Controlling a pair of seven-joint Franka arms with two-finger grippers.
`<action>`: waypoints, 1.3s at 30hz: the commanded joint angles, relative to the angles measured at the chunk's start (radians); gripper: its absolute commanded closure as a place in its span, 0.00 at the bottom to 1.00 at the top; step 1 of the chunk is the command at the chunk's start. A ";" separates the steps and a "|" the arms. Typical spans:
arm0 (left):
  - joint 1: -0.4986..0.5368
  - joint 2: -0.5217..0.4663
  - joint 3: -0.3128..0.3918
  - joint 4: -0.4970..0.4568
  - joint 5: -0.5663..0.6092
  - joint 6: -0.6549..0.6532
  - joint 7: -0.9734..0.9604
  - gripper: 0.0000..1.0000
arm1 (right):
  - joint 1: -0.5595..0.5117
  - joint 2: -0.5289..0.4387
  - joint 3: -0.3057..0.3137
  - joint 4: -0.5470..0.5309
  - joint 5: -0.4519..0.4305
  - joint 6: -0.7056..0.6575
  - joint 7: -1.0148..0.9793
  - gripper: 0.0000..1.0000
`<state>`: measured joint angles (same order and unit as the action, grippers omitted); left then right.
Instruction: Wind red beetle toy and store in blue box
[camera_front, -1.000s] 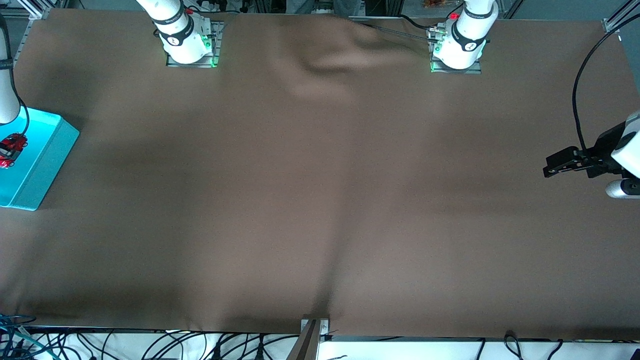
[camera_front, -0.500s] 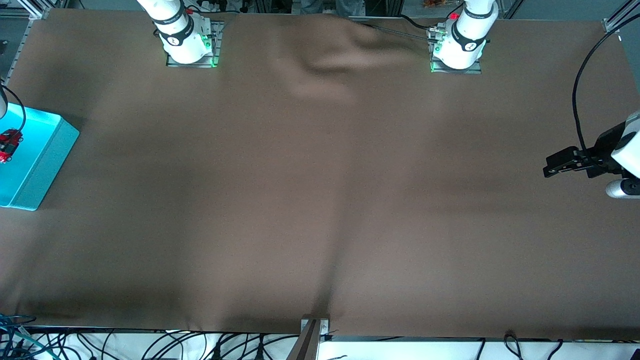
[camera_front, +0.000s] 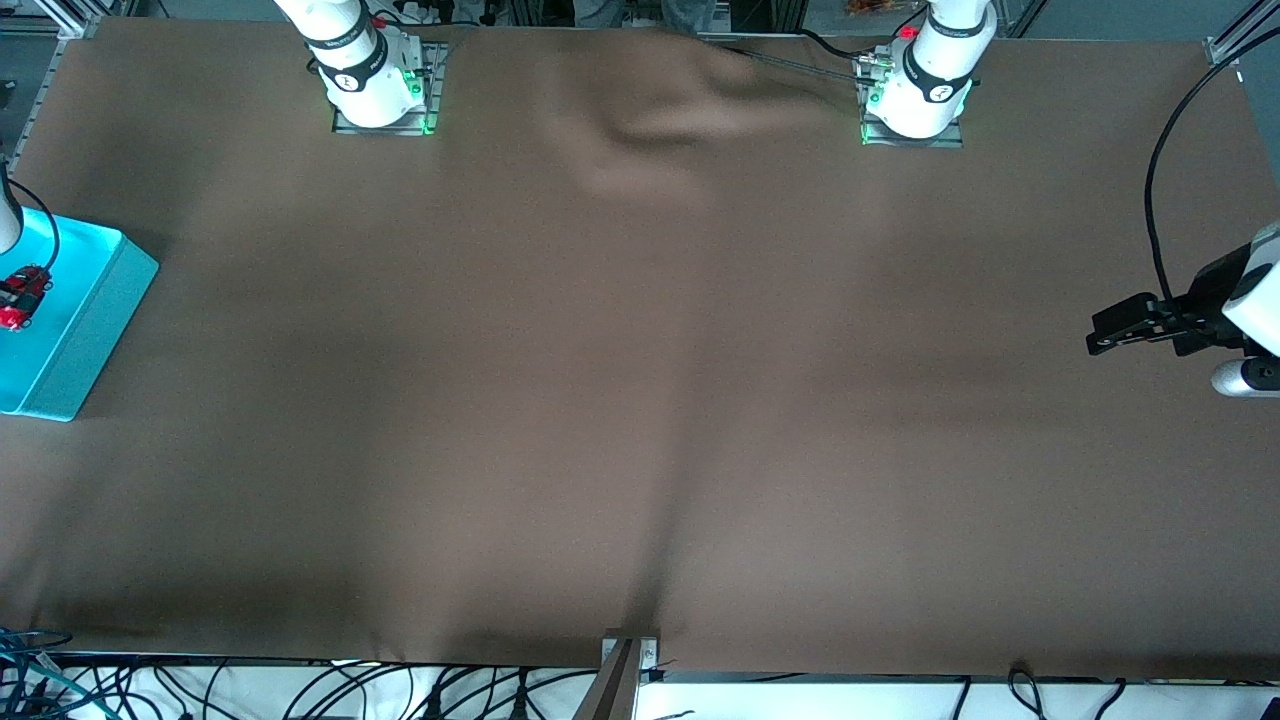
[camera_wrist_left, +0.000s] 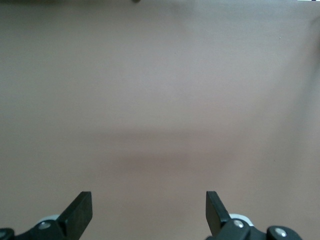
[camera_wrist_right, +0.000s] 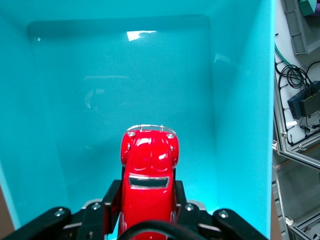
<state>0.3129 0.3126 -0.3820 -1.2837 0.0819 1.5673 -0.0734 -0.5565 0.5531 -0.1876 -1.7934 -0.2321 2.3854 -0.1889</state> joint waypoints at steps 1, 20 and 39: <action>0.003 0.008 -0.001 0.018 -0.010 -0.010 0.021 0.00 | -0.025 0.042 0.008 0.043 0.025 0.015 -0.034 1.00; 0.005 0.011 -0.001 0.020 -0.010 -0.010 0.021 0.00 | -0.045 0.076 0.016 0.052 0.025 0.024 -0.047 0.37; 0.005 0.013 -0.001 0.020 -0.010 -0.010 0.021 0.00 | -0.045 0.059 0.027 0.052 0.027 0.021 -0.047 0.08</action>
<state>0.3131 0.3148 -0.3820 -1.2837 0.0819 1.5673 -0.0734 -0.5855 0.6144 -0.1768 -1.7640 -0.2274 2.4158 -0.2088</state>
